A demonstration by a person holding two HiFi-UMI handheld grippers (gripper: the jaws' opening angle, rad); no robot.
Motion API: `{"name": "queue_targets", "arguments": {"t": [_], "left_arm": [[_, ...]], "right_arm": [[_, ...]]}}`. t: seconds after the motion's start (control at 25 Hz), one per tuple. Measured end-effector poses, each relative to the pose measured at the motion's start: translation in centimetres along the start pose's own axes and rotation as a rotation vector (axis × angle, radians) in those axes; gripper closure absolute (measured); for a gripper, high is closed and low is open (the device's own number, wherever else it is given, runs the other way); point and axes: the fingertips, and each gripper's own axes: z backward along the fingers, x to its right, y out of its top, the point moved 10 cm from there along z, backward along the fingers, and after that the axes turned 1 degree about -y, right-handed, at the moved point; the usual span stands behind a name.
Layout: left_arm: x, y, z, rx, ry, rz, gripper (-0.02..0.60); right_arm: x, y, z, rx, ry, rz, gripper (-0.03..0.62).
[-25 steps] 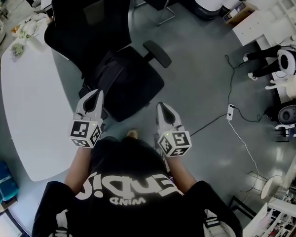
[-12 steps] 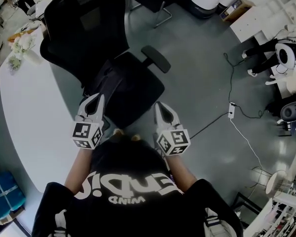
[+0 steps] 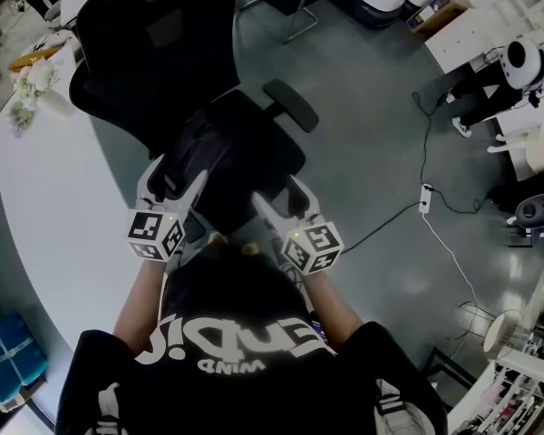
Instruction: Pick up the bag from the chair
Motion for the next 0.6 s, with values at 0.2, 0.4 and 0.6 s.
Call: {"name": "queue_targets", "arguments": {"t": [0.2, 0.4, 0.6], "left_arm": [[-1.8, -0.8, -1.9, -0.043, 0.0, 0.016, 0.086], [-3.7, -2.5, -3.8, -0.097, -0.009, 0.019, 0.072], [-5.5, -4.9, -6.1, -0.139, 0.002, 0.034, 0.066]], "right_arm": [[1.4, -0.1, -1.8, -0.051, -0.007, -0.029, 0.22], [3.1, 0.1, -4.6, -0.093, -0.013, -0.013, 0.237], [4.7, -0.7, -7.9, -0.125, 0.0, 0.004, 0.238]]}}
